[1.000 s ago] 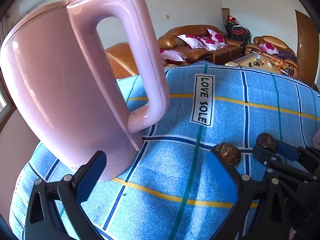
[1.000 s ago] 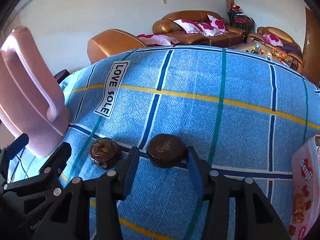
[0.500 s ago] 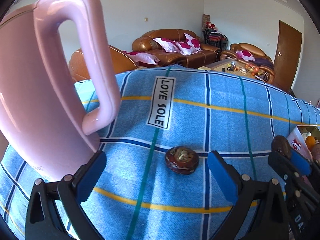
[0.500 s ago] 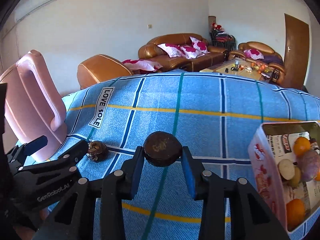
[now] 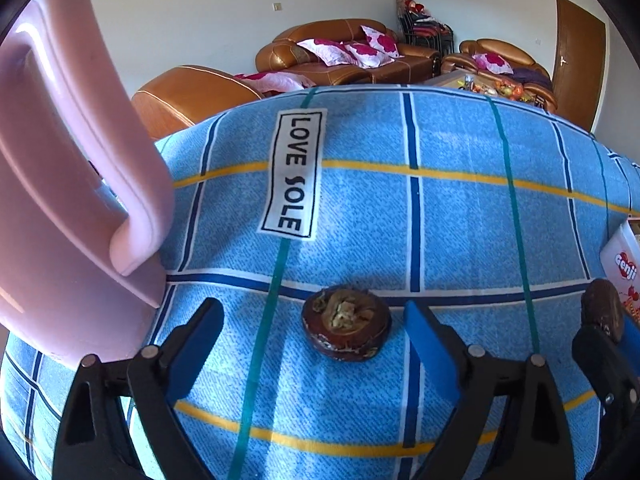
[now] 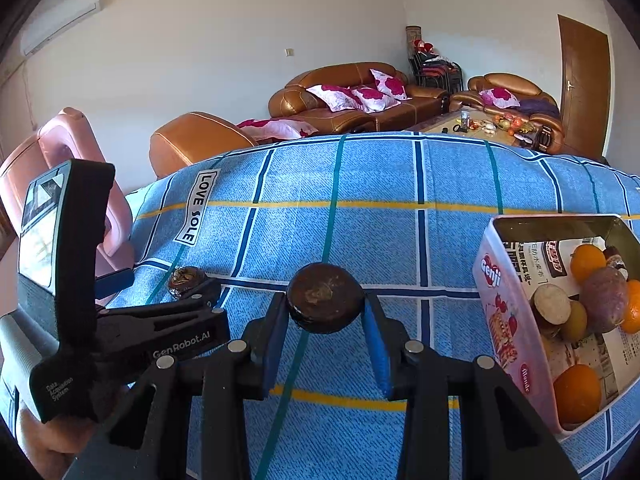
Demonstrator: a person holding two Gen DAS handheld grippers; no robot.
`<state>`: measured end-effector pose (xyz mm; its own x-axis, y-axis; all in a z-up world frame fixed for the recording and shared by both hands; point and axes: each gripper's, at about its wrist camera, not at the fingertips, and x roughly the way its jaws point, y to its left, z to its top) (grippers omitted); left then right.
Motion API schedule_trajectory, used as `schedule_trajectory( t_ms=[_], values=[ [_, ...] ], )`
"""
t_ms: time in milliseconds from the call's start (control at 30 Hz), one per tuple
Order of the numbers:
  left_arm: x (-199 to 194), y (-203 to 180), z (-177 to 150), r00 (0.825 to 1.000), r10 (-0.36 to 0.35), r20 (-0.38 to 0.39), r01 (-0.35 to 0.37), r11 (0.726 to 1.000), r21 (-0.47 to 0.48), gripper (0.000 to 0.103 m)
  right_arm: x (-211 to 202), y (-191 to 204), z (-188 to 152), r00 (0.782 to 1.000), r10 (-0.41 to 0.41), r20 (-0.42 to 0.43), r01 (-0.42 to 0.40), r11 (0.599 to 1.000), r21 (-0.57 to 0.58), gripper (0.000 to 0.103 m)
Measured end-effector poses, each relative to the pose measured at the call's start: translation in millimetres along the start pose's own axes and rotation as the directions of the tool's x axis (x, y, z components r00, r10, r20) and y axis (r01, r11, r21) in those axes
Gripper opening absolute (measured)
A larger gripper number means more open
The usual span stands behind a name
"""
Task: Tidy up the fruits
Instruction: 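Grasp one brown round fruit with the right gripper while the left grasps the other, then lift both brown round fruits and carry them toward the pink tin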
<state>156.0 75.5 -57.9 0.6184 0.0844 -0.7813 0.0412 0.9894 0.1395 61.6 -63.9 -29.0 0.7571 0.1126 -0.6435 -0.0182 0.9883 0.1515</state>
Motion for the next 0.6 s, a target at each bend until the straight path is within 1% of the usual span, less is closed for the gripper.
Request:
schedule_trajectory(
  t_ms=[100,200,267,333,433,500,533,600],
  values=[
    [2,5,1,0.999,-0.039,-0.006,0.039,0.999,-0.030,0.092,2,-1,0,1.000,0.010,-0.009,-0.010,1.000,0.003,0.040],
    [9,18,1,0.994,-0.109,-0.027,0.106,0.990,-0.091,0.092,6,-2,0,0.999,0.017,-0.027,-0.016,1.000,0.009,0.040],
    [9,18,0,0.994,-0.110,-0.026,0.107,0.989,-0.097,0.091,8,-2,0,0.999,0.019,-0.033,-0.019,1.000,0.015,0.040],
    [8,16,-1,0.993,-0.118,-0.020,0.115,0.989,-0.089,0.088,10,1,1,0.999,0.017,-0.031,-0.016,1.000,0.019,0.040],
    [5,13,-2,0.990,-0.141,-0.005,0.140,0.988,-0.071,0.071,9,3,1,1.000,0.012,-0.028,-0.012,1.000,0.010,0.040],
    [1,10,-3,0.987,-0.162,0.007,0.162,0.986,-0.044,0.050,8,4,1,1.000,0.007,-0.021,-0.007,1.000,0.005,0.040],
    [-1,7,-3,0.986,-0.169,0.011,0.169,0.985,-0.029,0.046,7,4,1,1.000,0.005,-0.017,-0.004,1.000,0.003,0.040],
    [-3,5,-4,0.986,-0.165,0.012,0.165,0.986,-0.018,0.045,6,5,0,1.000,0.001,-0.012,-0.001,1.000,0.000,0.040]
  ],
)
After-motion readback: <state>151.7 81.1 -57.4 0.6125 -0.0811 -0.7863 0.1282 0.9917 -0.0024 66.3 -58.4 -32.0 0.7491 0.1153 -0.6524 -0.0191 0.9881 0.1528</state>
